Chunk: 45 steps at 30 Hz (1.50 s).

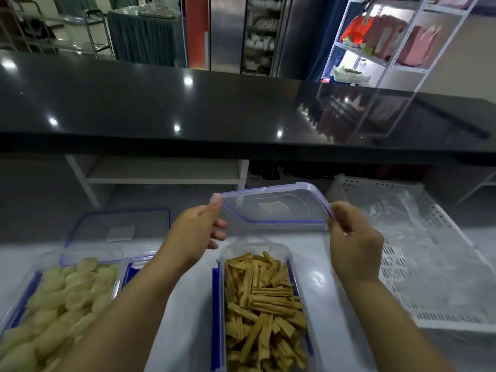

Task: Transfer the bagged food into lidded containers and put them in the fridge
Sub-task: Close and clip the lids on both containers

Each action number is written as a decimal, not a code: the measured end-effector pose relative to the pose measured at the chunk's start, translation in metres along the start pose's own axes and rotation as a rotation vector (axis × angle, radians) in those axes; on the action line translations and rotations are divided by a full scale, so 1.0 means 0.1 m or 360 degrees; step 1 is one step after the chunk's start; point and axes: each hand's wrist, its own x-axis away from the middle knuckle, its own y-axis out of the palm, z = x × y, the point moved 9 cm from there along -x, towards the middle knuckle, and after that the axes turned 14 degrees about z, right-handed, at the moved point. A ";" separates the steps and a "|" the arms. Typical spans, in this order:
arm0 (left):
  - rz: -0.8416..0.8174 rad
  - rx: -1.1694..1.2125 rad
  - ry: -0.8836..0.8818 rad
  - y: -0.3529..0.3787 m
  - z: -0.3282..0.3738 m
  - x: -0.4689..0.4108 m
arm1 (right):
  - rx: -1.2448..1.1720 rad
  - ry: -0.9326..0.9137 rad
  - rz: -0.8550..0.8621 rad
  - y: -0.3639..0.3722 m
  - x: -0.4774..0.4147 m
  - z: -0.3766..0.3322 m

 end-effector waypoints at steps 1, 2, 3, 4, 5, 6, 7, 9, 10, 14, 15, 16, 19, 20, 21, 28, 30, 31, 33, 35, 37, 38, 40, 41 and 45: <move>-0.0058 0.0047 -0.0030 0.05 0.06 0.07 | 0.0010 -0.0152 0.0073 -0.07 0.03 -0.10; -0.0110 0.0070 -0.0059 0.11 0.10 0.13 | 0.0010 -0.0293 0.0126 -0.13 0.07 -0.21; -0.0142 0.0087 -0.0099 0.15 0.12 0.18 | 0.0004 -0.0417 0.0160 -0.18 0.13 -0.32; -0.0154 0.0088 -0.0129 0.18 0.13 0.21 | -0.0016 -0.0523 0.0165 -0.22 0.19 -0.41; -0.0147 0.0078 -0.0158 0.19 0.13 0.24 | -0.0044 -0.0615 0.0146 -0.24 0.26 -0.48; -0.0137 0.0067 -0.0182 0.20 0.11 0.26 | -0.0068 -0.0695 0.0109 -0.25 0.33 -0.55; -0.0137 0.0085 -0.0217 0.19 0.08 0.30 | -0.0081 -0.0760 0.0068 -0.27 0.39 -0.59; -0.0207 0.0232 -0.0332 0.21 0.02 0.38 | -0.0099 -0.0850 -0.0003 -0.30 0.51 -0.65; -0.0263 0.0330 -0.0391 0.22 -0.02 0.42 | -0.0114 -0.0887 -0.0035 -0.31 0.57 -0.68; -0.0292 0.0386 -0.0369 0.19 -0.08 0.54 | -0.0211 -0.0797 -0.0367 -0.29 0.74 -0.60; -0.0283 0.0335 -0.0325 0.17 -0.09 0.57 | -0.0243 -0.0678 -0.0499 -0.27 0.78 -0.53; -0.0274 0.0287 -0.0288 0.16 -0.11 0.60 | -0.0302 -0.0508 -0.0634 -0.26 0.80 -0.46; -0.0258 0.0214 -0.0240 0.12 -0.17 0.73 | -0.0506 0.0208 -0.0872 -0.25 0.84 -0.26; -0.0258 0.0208 -0.0235 0.12 -0.20 0.79 | -0.0527 0.0443 -0.0888 -0.24 0.85 -0.19; -0.0258 0.0206 -0.0240 0.12 -0.23 0.86 | -0.0503 0.0658 -0.0901 -0.23 0.87 -0.10; -0.0078 -0.0001 -0.0224 0.05 -0.45 1.23 | -0.0365 0.1229 -0.1059 -0.23 1.21 0.18; 0.0030 -0.0127 -0.0132 0.00 -0.47 1.28 | -0.0268 0.1189 -0.1088 -0.26 1.27 0.20; 0.0072 -0.0189 -0.0090 -0.03 -0.48 1.30 | -0.0223 0.1162 -0.1104 -0.28 1.30 0.20; 0.0131 -0.0294 -0.0062 -0.07 -0.52 1.32 | -0.0169 0.1133 -0.1138 -0.29 1.32 0.16; 0.0121 -0.0353 -0.0086 -0.08 -0.60 1.31 | -0.0136 0.1114 -0.1178 -0.28 1.33 0.12; 0.0073 -0.0392 -0.0161 -0.06 -0.66 1.31 | -0.0126 0.1121 -0.1227 -0.25 1.33 0.11; 0.0051 -0.0395 -0.0196 -0.04 -0.69 1.31 | -0.0111 0.1130 -0.1264 -0.24 1.34 0.11; 0.0025 -0.0396 -0.0218 -0.02 -0.70 1.29 | -0.0048 0.1122 -0.1334 -0.20 1.34 0.13; 0.0020 -0.0405 -0.0211 -0.02 -0.70 1.27 | -0.0024 0.1112 -0.1356 -0.18 1.32 0.13; -0.0005 -0.0444 -0.0209 0.05 -0.67 1.18 | 0.0056 0.1116 -0.1400 -0.08 1.27 0.15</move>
